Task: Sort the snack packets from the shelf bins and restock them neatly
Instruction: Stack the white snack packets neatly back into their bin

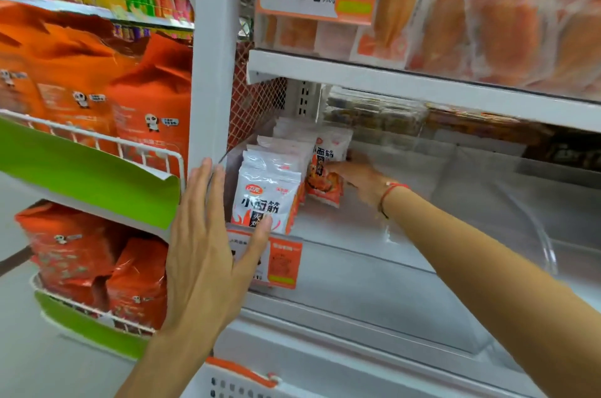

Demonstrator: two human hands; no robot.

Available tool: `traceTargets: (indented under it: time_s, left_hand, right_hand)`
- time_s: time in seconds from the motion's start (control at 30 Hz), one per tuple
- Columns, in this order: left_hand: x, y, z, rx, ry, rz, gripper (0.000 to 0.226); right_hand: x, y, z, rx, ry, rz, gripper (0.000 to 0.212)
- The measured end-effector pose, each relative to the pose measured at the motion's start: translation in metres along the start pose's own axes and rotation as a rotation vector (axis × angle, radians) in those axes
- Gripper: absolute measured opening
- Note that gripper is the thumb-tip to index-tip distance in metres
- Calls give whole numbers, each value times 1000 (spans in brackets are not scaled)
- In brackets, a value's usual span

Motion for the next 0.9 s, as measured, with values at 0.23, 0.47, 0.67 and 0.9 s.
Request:
traceTargets:
  time_s: [0.23, 0.47, 0.67, 0.9]
  left_hand:
    - [1, 1, 0, 28, 6, 23, 82]
    - [2, 2, 0, 26, 9, 36, 82]
    - [1, 2, 0, 36, -9, 38, 79]
    - [-1, 0, 0, 32, 10, 46, 82]
  right_hand:
    - [19, 5, -27, 200, 36, 74, 57]
    - [21, 6, -25, 227, -42, -88, 44]
    - [19, 16, -23, 89, -115, -178, 36]
    - [-3, 16, -14, 368, 225, 151, 53]
Point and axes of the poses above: each hand's wrist, its own z-axis away from the middle knuckle, its own y-axis out of the back of the hand, x = y × z, the point moved 5 cm from there along -z, towards the middle knuckle, and after that the axes turned 1 degree about x, right-handed, at the moved point
